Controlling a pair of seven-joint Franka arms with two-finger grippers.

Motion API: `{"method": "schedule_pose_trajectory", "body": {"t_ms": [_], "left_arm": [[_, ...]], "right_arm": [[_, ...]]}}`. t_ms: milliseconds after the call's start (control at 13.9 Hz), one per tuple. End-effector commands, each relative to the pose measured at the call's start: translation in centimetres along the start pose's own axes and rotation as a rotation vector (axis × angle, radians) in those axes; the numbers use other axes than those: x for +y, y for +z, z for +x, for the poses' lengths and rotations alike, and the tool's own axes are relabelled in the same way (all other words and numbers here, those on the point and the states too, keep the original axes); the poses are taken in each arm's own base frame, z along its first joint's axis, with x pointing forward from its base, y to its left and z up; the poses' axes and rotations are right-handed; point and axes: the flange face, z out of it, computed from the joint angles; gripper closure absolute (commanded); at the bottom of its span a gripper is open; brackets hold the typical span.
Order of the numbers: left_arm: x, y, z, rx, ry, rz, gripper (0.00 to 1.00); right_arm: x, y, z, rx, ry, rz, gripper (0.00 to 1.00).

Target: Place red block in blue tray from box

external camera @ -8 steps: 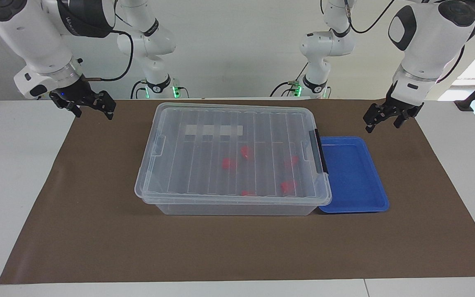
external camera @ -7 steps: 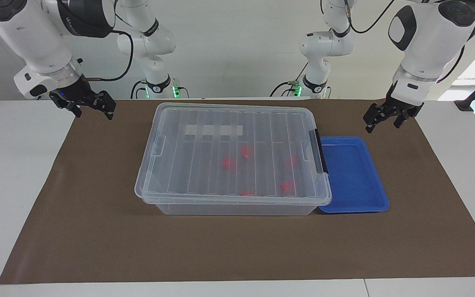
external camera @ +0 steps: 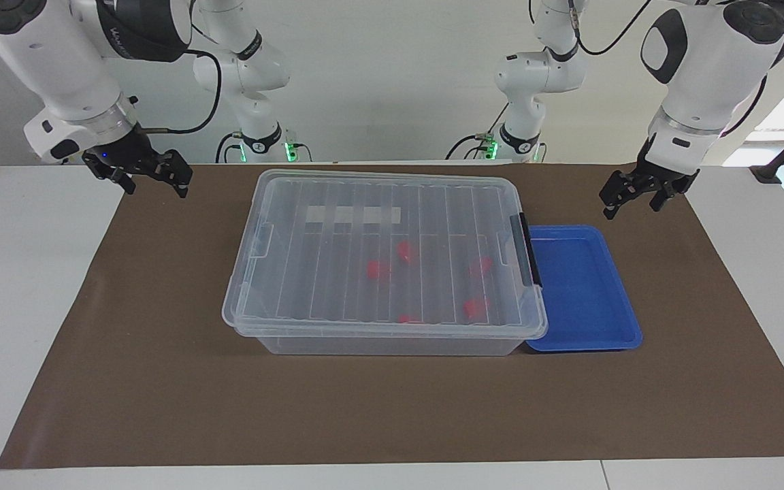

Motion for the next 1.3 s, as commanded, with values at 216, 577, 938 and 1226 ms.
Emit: {"method": "schedule_pose_trajectory", "body": {"t_ms": [216, 577, 938, 1226], "left_arm": [[-0.4, -0.5, -0.4, -0.005, 0.001, 0.013, 0.00], [-0.4, -0.5, -0.4, -0.005, 0.001, 0.013, 0.00], [-0.4, -0.5, -0.4, -0.005, 0.001, 0.013, 0.00], [-0.4, -0.5, -0.4, -0.005, 0.001, 0.013, 0.00]], "right_arm": [[-3.4, 0.7, 0.2, 0.070, 0.038, 0.050, 0.09], [-8.8, 3.6, 0.3, 0.102, 0.036, 0.062, 0.08], [-11.0, 8.5, 0.6, 0.131, -0.003, 0.066, 0.00], [-10.8, 11.3, 0.1, 0.098, -0.037, 0.054, 0.00]]}}
